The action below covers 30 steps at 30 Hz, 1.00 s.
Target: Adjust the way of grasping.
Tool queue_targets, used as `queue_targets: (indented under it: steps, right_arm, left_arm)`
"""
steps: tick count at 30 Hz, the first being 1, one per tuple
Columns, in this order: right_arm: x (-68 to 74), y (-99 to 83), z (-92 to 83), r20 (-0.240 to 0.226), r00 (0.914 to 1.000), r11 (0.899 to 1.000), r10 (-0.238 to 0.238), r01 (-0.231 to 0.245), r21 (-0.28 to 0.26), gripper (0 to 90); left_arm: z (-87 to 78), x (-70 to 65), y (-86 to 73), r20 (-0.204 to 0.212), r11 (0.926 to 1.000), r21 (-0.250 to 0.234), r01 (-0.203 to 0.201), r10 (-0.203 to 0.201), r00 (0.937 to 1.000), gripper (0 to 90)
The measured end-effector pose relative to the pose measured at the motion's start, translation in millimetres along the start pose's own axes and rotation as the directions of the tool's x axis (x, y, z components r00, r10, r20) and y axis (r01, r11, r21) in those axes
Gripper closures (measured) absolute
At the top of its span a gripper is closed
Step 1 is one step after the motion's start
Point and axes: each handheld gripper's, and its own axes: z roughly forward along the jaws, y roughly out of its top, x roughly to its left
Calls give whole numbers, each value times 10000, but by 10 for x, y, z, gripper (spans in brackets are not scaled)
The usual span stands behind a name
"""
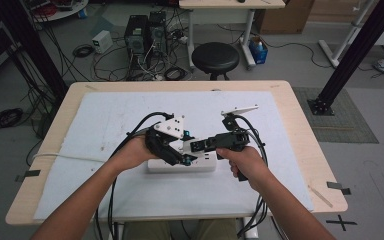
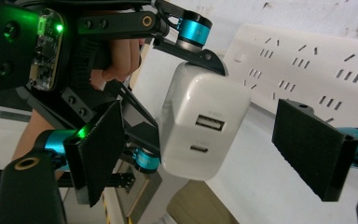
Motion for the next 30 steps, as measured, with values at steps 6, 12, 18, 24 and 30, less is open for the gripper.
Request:
queue_targets:
  steps: [6, 12, 18, 24, 30]
  right_arm:
    - [-27, -11, 54, -368, 9992, 9996, 156, -148, 222, 294]
    - [-83, -6, 59, -652, 9955, 9976, 681, -670, 194, 404]
    - [-132, -24, 75, -900, 9922, 9962, 862, -851, 160, 494]
    - [-144, -40, 80, -997, 9899, 9949, 1011, -1006, 103, 560]
    - [-170, -52, 88, -1045, 9855, 9910, 1340, -1340, 66, 595]
  left_arm:
    - [9, -4, 2, 11, 10000, 40, -68, 68, 10000, 424]
    - [23, -27, 10, -132, 9996, 189, -225, 227, 9997, 424]
    - [32, -52, 21, -247, 9988, 289, -390, 398, 9989, 424]
    - [35, -60, 23, -357, 9984, 338, -457, 469, 9983, 424]
    - [57, -90, 28, -582, 9948, 597, -819, 854, 9946, 424]
